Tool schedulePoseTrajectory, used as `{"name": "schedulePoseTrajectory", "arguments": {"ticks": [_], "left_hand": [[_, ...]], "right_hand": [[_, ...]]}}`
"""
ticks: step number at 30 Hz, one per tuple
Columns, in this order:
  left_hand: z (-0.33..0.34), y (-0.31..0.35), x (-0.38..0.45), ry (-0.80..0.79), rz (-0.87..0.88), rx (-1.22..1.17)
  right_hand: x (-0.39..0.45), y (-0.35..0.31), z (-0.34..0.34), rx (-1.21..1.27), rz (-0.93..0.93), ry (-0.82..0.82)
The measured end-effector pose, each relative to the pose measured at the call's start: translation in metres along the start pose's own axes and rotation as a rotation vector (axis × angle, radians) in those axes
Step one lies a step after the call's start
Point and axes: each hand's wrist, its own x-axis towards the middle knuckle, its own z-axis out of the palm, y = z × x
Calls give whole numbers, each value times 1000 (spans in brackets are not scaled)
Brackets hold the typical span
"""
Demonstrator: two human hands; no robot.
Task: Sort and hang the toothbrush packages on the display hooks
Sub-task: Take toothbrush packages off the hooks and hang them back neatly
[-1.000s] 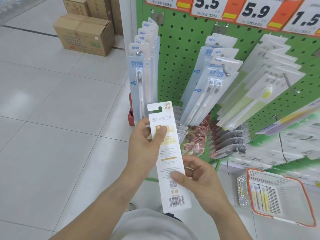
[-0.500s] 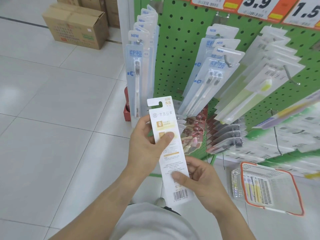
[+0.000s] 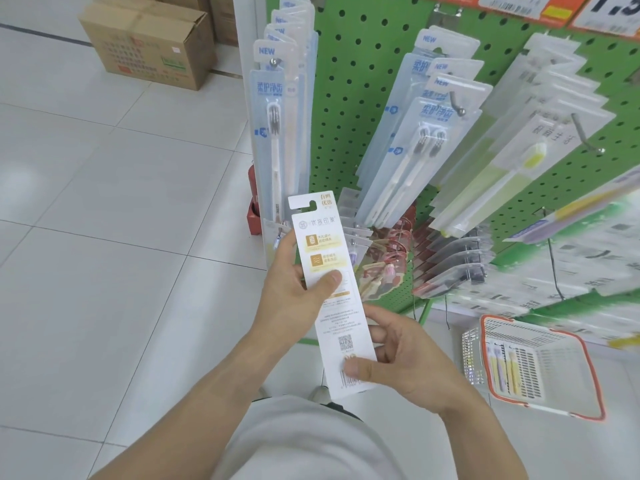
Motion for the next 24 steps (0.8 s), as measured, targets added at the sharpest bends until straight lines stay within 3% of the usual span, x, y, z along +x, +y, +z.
{"name": "schedulePoseTrajectory", "arguments": {"ticks": [6,12,18,21,24], "left_hand": [[1,-4,-1,-24,-33,4],[4,-3,-3,0,3,-4],[5,-7,-4,-28,-43,149],[6,-8,-12,-54,-51,378],[12,-10,-22,-61,-25,443]], "right_hand": [[-4,1,-9,-69,-6,-89],[-7,6,-10,-48,-11,-59],[-3,17,-7,8,0,159],[-4,17,-9,-113,23,199],[-3,18,-7,-269,6,306]]}}
